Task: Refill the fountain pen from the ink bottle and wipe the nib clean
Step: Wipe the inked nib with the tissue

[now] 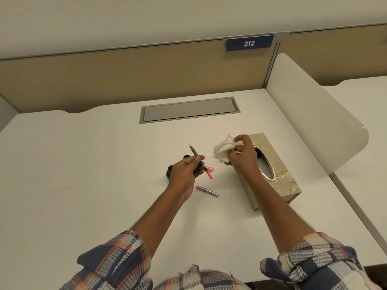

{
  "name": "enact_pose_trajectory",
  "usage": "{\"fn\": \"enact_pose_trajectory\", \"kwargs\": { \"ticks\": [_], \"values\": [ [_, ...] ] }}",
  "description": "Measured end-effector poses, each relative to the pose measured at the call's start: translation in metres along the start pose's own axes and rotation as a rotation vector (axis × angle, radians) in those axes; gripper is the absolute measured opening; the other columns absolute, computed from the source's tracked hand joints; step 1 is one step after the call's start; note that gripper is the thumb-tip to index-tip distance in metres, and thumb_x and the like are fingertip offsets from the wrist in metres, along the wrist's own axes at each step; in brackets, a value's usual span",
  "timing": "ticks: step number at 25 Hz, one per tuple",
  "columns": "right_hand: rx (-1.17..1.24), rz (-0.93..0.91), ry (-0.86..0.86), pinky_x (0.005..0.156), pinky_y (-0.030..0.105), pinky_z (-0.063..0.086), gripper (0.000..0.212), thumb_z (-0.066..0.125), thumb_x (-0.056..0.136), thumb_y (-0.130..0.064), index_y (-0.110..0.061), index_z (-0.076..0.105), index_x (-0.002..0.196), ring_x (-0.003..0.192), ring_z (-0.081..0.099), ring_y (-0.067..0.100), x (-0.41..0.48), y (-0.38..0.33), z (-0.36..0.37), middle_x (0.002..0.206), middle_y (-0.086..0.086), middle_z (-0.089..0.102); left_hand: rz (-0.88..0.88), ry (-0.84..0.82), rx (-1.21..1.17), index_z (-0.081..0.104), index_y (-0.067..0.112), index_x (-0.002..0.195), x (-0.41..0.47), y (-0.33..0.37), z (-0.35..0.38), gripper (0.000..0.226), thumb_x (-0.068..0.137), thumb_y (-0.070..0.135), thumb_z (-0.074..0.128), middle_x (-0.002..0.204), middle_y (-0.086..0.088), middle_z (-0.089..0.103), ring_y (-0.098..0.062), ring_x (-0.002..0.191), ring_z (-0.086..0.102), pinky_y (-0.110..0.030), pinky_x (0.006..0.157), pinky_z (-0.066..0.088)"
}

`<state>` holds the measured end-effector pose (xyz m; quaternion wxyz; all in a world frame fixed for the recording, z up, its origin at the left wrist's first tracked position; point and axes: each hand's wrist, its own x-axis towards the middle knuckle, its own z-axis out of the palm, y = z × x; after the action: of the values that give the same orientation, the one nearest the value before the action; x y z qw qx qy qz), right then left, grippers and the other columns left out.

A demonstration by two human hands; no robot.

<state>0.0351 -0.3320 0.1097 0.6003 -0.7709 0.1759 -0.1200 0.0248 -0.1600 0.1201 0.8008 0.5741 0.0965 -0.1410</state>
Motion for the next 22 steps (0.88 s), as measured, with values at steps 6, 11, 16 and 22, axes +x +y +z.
{"fn": "enact_pose_trajectory", "kwargs": {
  "ticks": [6,11,16,22],
  "values": [
    [0.110,0.178,-0.050,0.054,0.027,0.057,0.025,0.052,0.079,0.010,-0.015,0.052,0.082,0.084,0.064,0.026,-0.009,0.000,0.022,0.098,0.018,0.061,0.008,-0.014,0.035,0.068,0.003,0.091,-0.005,0.003,-0.009,0.019,0.094,0.009,0.050,0.079,-0.009,0.061,-0.020,0.077,0.056,-0.027,0.075,0.051],
    [0.202,0.260,-0.121,0.048,0.019,0.052,0.041,0.049,0.076,0.017,-0.005,0.068,0.103,0.070,0.064,0.013,-0.016,-0.008,0.034,0.100,0.013,0.064,0.002,-0.020,0.056,0.070,0.007,0.089,-0.008,0.005,-0.018,0.019,0.093,0.011,0.053,0.078,-0.006,0.062,-0.018,0.076,0.057,-0.028,0.077,0.051],
    [0.189,0.220,-0.122,0.053,0.022,0.054,0.050,0.051,0.074,0.015,-0.007,0.066,0.116,0.086,0.067,0.020,-0.022,-0.005,0.044,0.108,0.012,0.068,-0.003,-0.030,0.041,0.070,0.007,0.088,-0.008,0.007,-0.025,0.018,0.092,0.011,0.053,0.081,-0.005,0.063,-0.017,0.075,0.057,-0.026,0.076,0.051],
    [0.154,0.180,-0.166,0.081,0.043,0.060,0.042,0.070,0.074,0.006,-0.011,0.065,0.112,0.099,0.069,0.028,-0.026,-0.002,0.053,0.113,0.012,0.070,-0.033,-0.035,0.104,0.071,0.009,0.092,-0.008,0.008,-0.029,0.016,0.091,0.014,0.055,0.086,-0.005,0.066,-0.018,0.083,0.059,-0.026,0.075,0.051]
  ]
}}
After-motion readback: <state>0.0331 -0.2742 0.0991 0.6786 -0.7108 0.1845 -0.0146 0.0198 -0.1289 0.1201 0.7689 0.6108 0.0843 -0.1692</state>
